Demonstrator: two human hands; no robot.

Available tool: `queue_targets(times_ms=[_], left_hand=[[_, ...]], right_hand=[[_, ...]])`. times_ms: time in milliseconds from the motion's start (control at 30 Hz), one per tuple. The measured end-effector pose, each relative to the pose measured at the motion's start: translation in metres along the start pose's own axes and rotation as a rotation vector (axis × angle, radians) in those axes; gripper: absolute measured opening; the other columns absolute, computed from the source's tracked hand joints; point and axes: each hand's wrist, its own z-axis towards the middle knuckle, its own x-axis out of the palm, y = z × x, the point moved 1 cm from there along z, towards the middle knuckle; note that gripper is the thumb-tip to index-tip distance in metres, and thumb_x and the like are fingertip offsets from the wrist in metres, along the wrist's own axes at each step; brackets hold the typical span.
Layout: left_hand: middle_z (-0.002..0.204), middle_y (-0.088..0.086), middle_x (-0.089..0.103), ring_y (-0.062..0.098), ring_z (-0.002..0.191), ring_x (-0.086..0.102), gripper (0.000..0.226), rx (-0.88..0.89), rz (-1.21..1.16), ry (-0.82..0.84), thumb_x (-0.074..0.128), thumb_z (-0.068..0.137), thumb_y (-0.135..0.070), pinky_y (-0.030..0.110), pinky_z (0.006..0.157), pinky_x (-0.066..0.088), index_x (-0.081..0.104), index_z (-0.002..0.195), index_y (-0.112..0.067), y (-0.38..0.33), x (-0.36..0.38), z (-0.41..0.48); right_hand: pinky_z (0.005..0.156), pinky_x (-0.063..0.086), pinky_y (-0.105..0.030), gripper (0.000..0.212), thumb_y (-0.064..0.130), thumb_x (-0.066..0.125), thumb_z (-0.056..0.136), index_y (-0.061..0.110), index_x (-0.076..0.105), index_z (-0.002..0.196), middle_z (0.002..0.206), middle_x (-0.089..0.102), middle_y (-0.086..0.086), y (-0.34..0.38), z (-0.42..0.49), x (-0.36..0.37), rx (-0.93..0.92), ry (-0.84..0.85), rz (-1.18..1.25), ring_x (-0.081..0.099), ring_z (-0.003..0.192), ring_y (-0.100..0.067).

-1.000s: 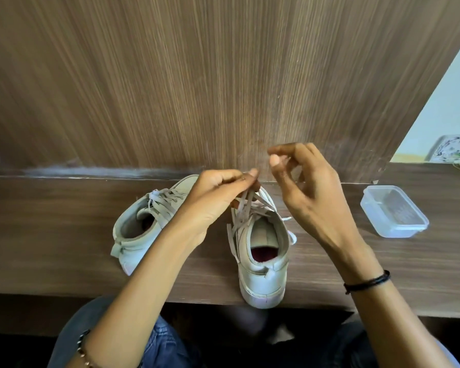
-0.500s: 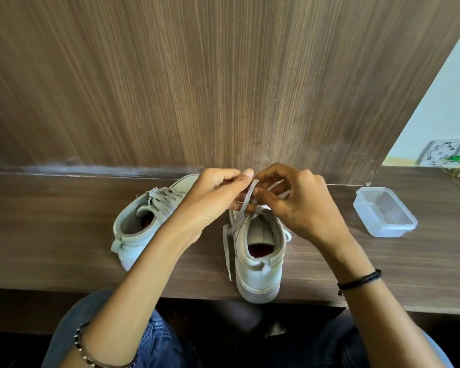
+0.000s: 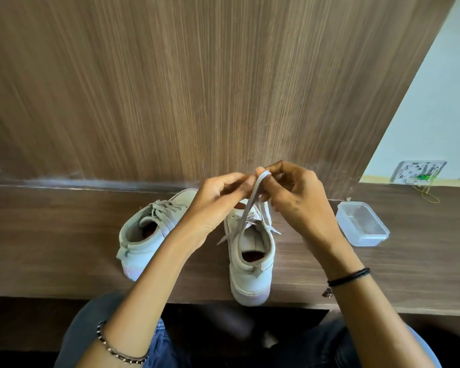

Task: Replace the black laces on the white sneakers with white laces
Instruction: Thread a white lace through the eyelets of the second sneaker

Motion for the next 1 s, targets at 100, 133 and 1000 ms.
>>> queue_targets(times_ms=[100, 133, 1000], left_hand=[[0.112, -0.001, 0.077, 0.012, 0.111, 0.069, 0.028, -0.03, 0.035, 0.116, 0.067, 0.098, -0.02, 0.027, 0.094, 0.055, 0.069, 0.125, -0.017, -0.004, 0.001, -0.003], [0.111, -0.002, 0.077, 0.013, 0.111, 0.07, 0.03, -0.039, 0.057, 0.135, 0.07, 0.095, -0.014, 0.029, 0.096, 0.055, 0.069, 0.125, -0.017, -0.006, 0.002, -0.004], [0.068, -0.005, 0.072, 0.0, 0.058, 0.061, 0.009, 0.058, 0.475, -0.178, 0.075, 0.092, -0.021, 0.018, 0.052, 0.049, 0.082, 0.09, -0.014, -0.118, -0.029, 0.047]], right_hand=[[0.067, 0.053, -0.029, 0.028, 0.037, 0.069, 0.098, 0.015, 0.073, 0.082, 0.068, 0.074, -0.001, 0.0, 0.005, -0.003, 0.019, -0.051, 0.015, 0.067, 0.062, -0.009], [0.067, 0.052, -0.03, 0.029, 0.038, 0.07, 0.097, 0.014, 0.073, 0.081, 0.066, 0.073, -0.002, 0.001, 0.007, -0.004, 0.036, -0.048, 0.034, 0.066, 0.06, -0.009], [0.068, 0.052, -0.016, 0.032, 0.022, 0.053, 0.108, -0.004, 0.073, 0.107, 0.072, 0.061, 0.002, 0.087, 0.057, -0.044, 0.065, 0.141, 0.136, 0.058, 0.061, -0.004]])
